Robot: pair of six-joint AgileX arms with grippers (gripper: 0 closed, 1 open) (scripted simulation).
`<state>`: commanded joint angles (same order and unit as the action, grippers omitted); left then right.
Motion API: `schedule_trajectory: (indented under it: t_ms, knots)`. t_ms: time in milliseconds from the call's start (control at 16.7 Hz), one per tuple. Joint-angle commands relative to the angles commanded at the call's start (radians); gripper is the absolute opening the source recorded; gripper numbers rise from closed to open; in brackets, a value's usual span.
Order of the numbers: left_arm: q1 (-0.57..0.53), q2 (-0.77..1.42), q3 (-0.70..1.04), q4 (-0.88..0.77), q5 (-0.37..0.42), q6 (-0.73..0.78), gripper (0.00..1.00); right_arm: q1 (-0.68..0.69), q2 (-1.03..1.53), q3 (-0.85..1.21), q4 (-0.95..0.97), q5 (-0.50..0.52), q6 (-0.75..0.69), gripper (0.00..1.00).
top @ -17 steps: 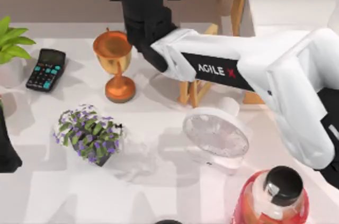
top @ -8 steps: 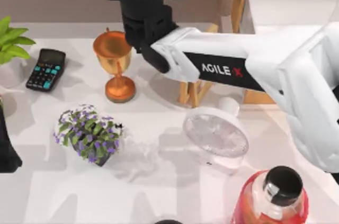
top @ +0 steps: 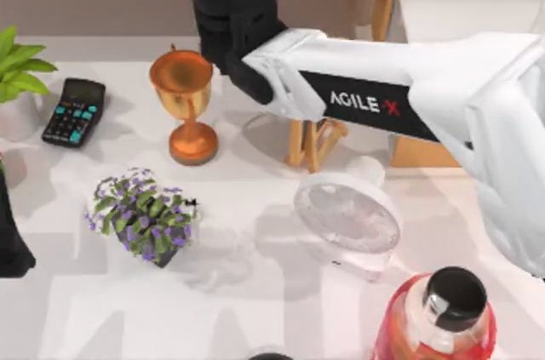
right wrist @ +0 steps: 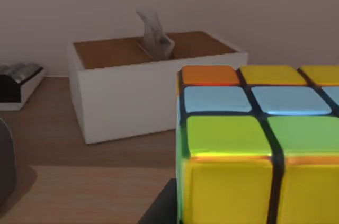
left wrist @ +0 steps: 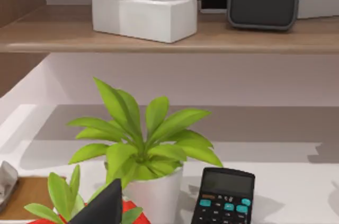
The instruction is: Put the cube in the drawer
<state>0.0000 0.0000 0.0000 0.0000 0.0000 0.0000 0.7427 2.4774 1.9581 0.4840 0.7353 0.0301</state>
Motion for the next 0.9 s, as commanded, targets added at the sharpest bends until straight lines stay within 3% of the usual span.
schedule_trajectory:
  t_ms: [360, 900]
  knots:
    - [0.0, 0.0, 0.0, 0.0, 0.0, 0.0, 1.0, 0.007, -0.152, 0.028, -0.355, -0.136, 0.045, 0.0]
    - [0.0, 0.0, 0.0, 0.0, 0.0, 0.0, 1.0, -0.101, -0.347, 0.085, -1.14, -0.4, 0.094, 0.0]
